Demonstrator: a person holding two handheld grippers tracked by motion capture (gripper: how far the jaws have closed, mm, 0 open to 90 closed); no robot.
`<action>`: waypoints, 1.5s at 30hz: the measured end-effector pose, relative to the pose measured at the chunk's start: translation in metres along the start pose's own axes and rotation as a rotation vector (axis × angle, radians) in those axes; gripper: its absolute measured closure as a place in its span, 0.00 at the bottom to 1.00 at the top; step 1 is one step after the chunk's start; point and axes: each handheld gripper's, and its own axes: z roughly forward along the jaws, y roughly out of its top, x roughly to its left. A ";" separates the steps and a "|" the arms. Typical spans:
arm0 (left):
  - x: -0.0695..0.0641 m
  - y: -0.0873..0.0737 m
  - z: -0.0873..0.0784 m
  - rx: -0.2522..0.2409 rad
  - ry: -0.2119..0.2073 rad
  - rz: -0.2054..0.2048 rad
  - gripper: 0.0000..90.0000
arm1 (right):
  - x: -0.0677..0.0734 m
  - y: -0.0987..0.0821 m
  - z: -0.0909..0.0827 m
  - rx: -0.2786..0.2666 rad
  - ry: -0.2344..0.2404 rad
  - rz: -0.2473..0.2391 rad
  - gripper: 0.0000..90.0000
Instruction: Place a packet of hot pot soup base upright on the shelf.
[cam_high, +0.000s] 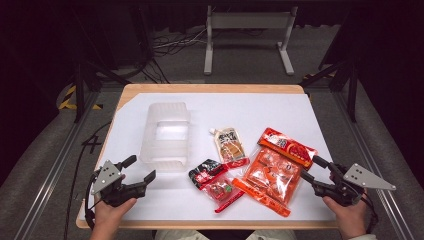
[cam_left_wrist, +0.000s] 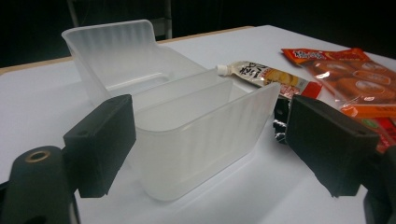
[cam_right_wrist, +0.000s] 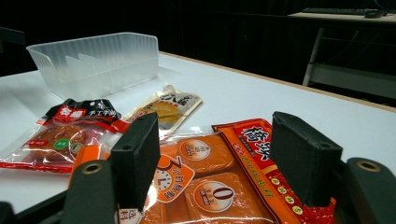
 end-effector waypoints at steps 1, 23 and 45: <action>0.000 0.000 0.000 0.002 0.001 0.004 0.19 | 0.000 0.000 0.000 -0.001 0.001 0.003 0.38; 0.000 -0.001 0.000 0.017 0.016 -0.013 0.19 | -0.025 0.028 0.015 0.029 -0.046 0.052 0.38; 0.002 -0.002 0.004 0.039 0.044 -0.005 0.19 | -0.065 0.045 0.037 0.111 -0.131 0.143 0.39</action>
